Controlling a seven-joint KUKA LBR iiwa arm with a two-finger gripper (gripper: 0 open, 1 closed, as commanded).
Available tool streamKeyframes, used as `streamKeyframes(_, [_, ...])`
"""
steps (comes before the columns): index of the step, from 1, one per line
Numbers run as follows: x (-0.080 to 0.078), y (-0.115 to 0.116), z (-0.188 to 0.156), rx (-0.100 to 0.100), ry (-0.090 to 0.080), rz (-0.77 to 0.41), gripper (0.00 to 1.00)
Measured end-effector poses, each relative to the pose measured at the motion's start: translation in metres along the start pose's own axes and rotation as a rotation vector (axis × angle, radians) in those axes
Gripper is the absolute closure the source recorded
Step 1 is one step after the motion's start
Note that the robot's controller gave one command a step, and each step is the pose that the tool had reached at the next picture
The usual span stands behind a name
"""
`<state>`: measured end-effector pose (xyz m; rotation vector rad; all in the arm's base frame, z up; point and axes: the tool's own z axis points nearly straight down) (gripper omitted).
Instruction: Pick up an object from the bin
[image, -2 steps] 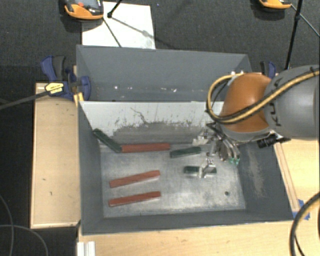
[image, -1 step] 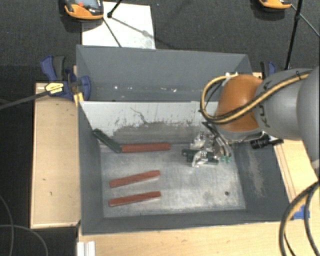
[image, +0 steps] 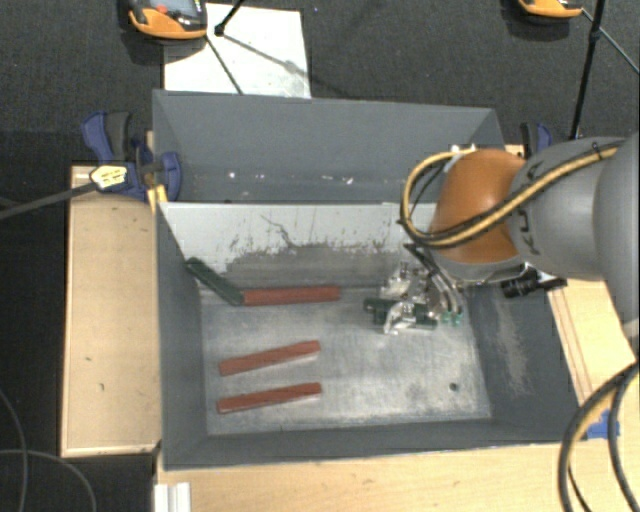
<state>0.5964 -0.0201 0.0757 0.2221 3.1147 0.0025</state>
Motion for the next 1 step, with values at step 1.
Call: streamKeyframes(1, [0.0082,0.0099,-0.1344,0.002,0.016,-0.052,1.00])
